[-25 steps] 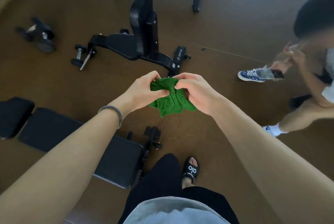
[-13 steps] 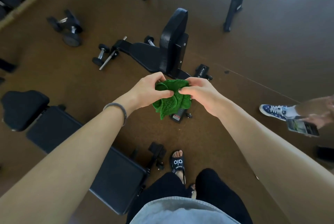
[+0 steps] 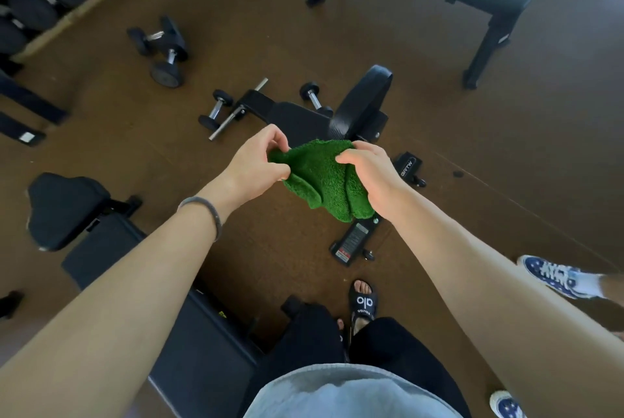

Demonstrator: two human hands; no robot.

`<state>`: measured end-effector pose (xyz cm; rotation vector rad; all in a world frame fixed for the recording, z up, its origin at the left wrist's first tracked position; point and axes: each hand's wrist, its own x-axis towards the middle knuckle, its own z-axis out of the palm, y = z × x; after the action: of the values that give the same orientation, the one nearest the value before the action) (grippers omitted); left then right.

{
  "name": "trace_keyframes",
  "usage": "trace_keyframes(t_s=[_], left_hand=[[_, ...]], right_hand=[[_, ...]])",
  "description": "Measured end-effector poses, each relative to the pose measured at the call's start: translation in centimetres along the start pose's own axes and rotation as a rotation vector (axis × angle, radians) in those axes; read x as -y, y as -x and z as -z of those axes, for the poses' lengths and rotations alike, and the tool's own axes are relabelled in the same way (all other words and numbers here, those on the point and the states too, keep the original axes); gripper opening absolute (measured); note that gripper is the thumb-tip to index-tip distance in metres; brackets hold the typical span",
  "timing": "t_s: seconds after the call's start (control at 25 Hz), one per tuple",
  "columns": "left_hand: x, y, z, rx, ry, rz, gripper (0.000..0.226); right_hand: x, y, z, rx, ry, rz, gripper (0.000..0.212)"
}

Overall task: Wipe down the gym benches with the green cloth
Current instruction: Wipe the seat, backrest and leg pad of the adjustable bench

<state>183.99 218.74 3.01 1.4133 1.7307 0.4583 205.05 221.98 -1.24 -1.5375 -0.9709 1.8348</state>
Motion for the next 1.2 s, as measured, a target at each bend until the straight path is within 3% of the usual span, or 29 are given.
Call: trace_keyframes(t_s=[0.24,0.52,0.64,0.84,1.04,1.2], left_hand=[[0.6,-6.6,3.1,-0.003,0.216,0.171,0.031],[6.0,-18.8,8.6,0.112,0.137,0.124,0.029],[9.9,-25.6,11.9,0.243,0.111,0.112,0.028],[14.0,-34.5,16.1,0.398,-0.074,0.042,0.046],[15.0,-40.6,15.1,0.372,-0.168,-0.020,0.050],[18.0,-45.2,11.9,0.330,-0.202,0.028,0.051]], right_hand=[[4.3,-6.9,-3.6,0.045,-0.099,-0.091,0.013],[5.3,-16.8,-9.5,0.179,-0.123,-0.094,0.029],[4.9,-22.5,-13.5,0.002,-0.235,-0.140,0.030],[4.9,-28.8,-18.5,-0.302,-0.215,-0.150,0.019],[4.1,-32.3,-17.9,-0.544,-0.243,-0.148,0.015],[1.5,-36.4,-15.6,-0.850,0.011,-0.040,0.016]])
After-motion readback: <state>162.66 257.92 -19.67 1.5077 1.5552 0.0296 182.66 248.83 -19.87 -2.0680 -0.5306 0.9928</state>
